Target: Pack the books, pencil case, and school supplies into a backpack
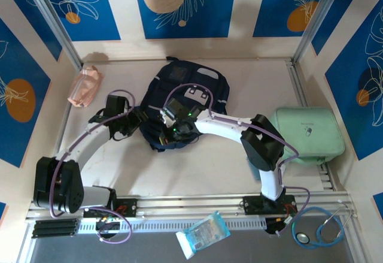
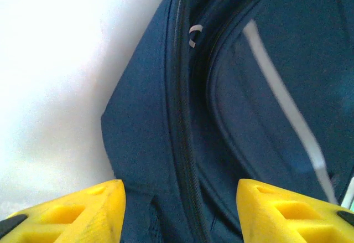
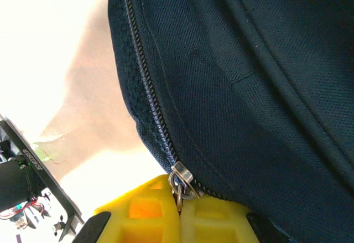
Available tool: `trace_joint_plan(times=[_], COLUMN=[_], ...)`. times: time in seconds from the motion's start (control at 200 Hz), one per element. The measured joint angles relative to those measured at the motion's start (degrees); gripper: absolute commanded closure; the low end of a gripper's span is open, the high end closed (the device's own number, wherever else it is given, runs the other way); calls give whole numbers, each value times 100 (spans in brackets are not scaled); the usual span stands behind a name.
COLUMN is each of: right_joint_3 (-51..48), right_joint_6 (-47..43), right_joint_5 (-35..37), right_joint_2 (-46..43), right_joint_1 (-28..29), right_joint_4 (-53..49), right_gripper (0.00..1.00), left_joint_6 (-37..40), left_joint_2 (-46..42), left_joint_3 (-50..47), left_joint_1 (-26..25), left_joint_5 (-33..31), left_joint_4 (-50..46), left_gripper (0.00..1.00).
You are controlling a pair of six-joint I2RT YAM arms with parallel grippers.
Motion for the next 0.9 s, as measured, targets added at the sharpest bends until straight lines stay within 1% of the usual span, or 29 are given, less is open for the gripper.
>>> trace_joint_plan(times=[0.13,0.29,0.45,0.56,0.61,0.765,0.9], right_joint_3=[0,0,0,0,-2,-79,-203], right_joint_6=[2,2,2,-4,-15,-55,-72], right_joint_5=[-42,-57,-52,-28,2,46,92], right_joint_2=[0,0,0,0,0,-2,-9], right_joint_1=[11,11,11,11,11,9,4], right_joint_4=[13,48,50,46,42,31,46], right_gripper=[100,100,100,100,100,100,100], left_joint_6=[4,118,348,546,601,796,859], left_joint_2=[186,765,1211,1504,1598,1744,1762], left_joint_3=[81,551,942,1137,1191,1298,1318], left_joint_1=[-157,-361,-481,-498,-498,-511,-520], left_joint_5=[-9,-57,-299,-490,-531,-584,-649], left_joint_4=[-166,-343,-597,-793,-861,-1047,-1137], left_gripper=[45,47,60,64,68,82,89])
